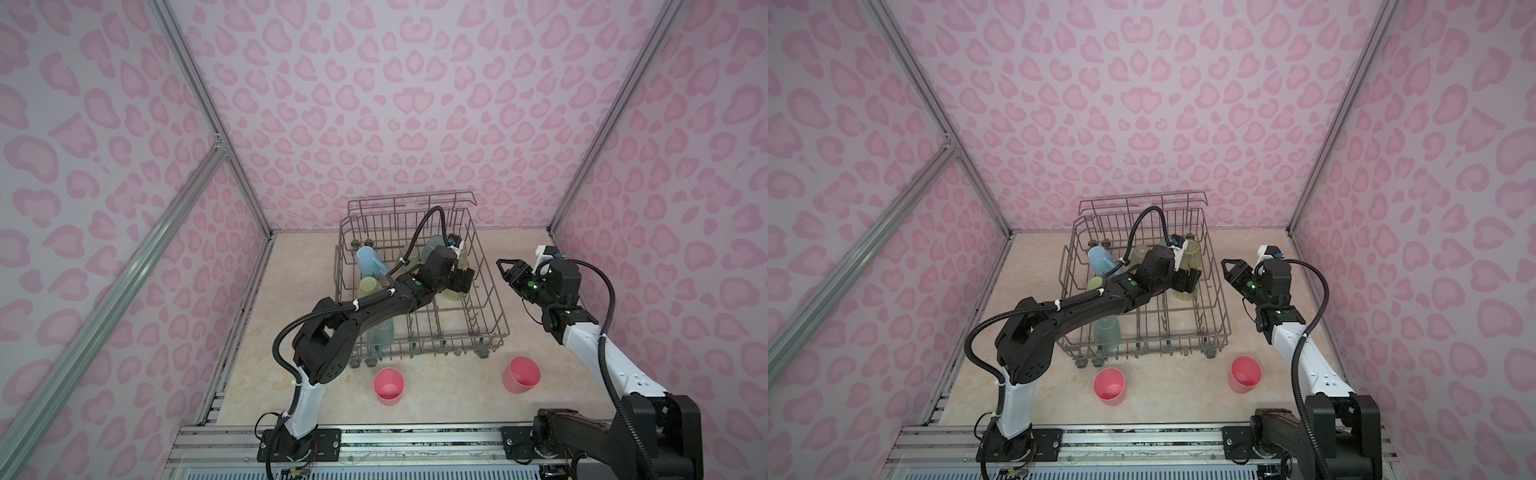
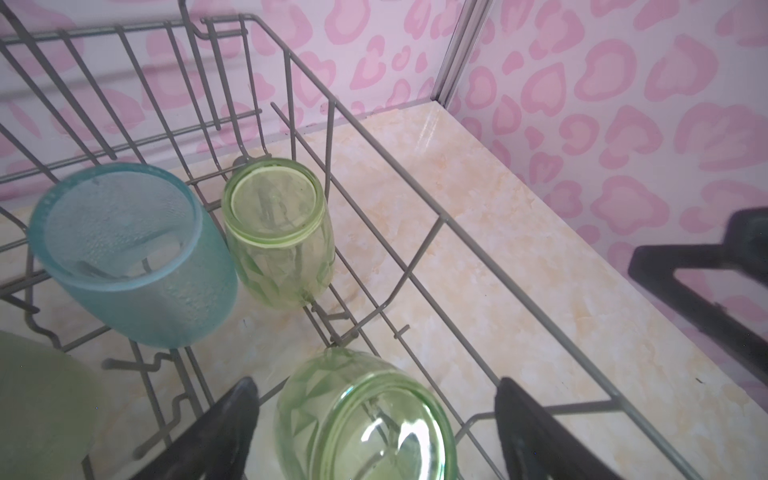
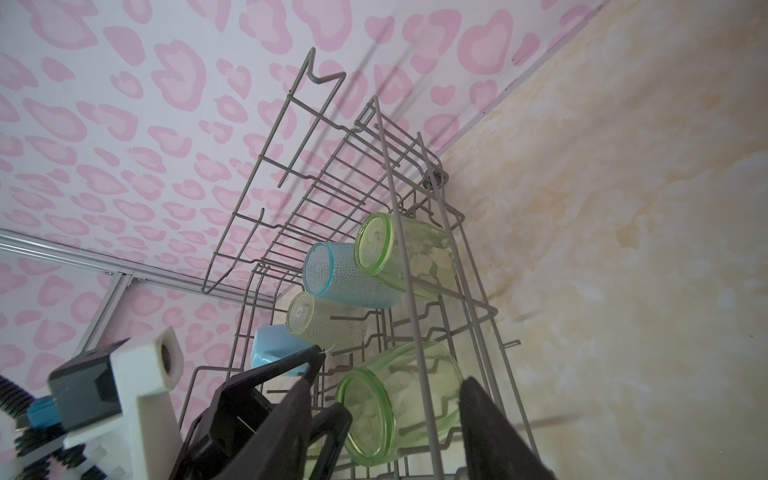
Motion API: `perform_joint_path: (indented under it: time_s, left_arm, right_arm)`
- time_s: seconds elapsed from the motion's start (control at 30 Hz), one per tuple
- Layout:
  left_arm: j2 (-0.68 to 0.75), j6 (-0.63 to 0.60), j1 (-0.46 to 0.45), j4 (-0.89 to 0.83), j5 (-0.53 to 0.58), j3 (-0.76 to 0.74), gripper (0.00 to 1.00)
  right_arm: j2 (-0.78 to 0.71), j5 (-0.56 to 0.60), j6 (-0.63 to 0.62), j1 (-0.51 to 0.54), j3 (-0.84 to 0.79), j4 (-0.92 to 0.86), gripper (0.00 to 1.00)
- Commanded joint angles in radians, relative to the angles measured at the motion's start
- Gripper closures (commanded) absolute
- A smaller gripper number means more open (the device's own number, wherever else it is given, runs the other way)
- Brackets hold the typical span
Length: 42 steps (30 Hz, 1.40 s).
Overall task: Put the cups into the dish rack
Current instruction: 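Lower the green cup onto the rack tines with the left gripper, then open the left gripper and lift it away from the placed cup, then lower the left gripper to the pink cup near the rack and grasp it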
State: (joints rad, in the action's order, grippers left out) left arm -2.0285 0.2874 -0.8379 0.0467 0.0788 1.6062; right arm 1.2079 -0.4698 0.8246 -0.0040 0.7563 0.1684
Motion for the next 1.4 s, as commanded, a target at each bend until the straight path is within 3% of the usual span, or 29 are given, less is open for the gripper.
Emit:
perform_joint_path:
  time_s: [0.0,0.27,0.7,0.97,1.37]
  left_arm:
    - [0.047,0.005,0.008,-0.013,0.018,0.016,0.08]
    - [0.127,0.014,0.031,-0.155,0.106,0.046,0.05]
    - [0.352,0.106,0.039,-0.692,0.272,0.060,0.07]
    - [0.507,0.205,0.032,-0.932,0.260,-0.038,0.11]
    - [0.683,0.393,-0.143,-1.226,0.260,-0.104,0.20]
  right_arm:
    - [-0.008,0.022,-0.024,0.001,0.009,-0.002,0.43]
    - [-0.034,0.074,-0.074,0.023,0.028,-0.062,0.43]
    - [-0.057,0.224,-0.227,0.141,0.106,-0.191,0.42]
    - [-0.091,0.290,-0.313,0.232,0.139,-0.260,0.42]
    - [-0.114,0.284,-0.384,0.316,0.153,-0.356,0.41]
